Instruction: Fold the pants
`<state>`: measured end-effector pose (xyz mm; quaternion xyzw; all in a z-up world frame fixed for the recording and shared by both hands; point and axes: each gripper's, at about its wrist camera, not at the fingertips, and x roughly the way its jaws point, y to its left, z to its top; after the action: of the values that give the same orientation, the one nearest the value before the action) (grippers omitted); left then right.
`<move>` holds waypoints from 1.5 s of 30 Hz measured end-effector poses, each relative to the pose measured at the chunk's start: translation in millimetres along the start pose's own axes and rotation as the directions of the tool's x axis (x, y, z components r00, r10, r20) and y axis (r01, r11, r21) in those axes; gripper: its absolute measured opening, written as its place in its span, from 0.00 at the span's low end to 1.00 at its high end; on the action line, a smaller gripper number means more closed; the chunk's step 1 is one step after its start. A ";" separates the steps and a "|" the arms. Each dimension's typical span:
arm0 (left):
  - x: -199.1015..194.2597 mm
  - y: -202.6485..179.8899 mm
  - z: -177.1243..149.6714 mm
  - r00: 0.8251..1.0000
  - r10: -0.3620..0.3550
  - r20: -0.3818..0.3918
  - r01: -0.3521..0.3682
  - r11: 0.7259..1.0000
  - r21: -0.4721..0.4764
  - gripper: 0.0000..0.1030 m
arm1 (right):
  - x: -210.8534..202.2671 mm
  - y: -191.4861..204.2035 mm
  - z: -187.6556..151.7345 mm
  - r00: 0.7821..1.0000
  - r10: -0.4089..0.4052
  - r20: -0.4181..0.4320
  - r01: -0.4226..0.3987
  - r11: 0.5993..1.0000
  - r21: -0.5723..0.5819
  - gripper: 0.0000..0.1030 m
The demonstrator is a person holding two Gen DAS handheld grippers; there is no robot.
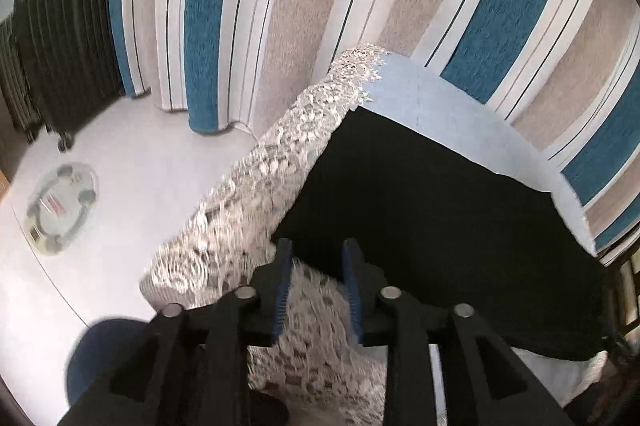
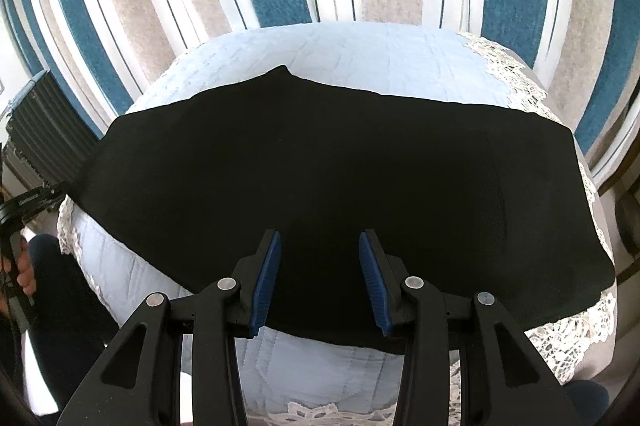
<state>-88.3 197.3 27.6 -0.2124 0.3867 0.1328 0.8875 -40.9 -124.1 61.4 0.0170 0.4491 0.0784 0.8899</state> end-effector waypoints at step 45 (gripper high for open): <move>-5.1 -158.4 28.8 0.914 -0.406 0.026 0.384 0.883 0.270 0.07 | -12.8 -20.8 0.9 0.999 0.012 0.052 -0.016 0.997 0.077 0.41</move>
<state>-10.1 72.2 92.5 -0.1633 0.3128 -0.0938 0.9310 -45.1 -146.5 70.0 0.0566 0.4286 0.0670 0.8992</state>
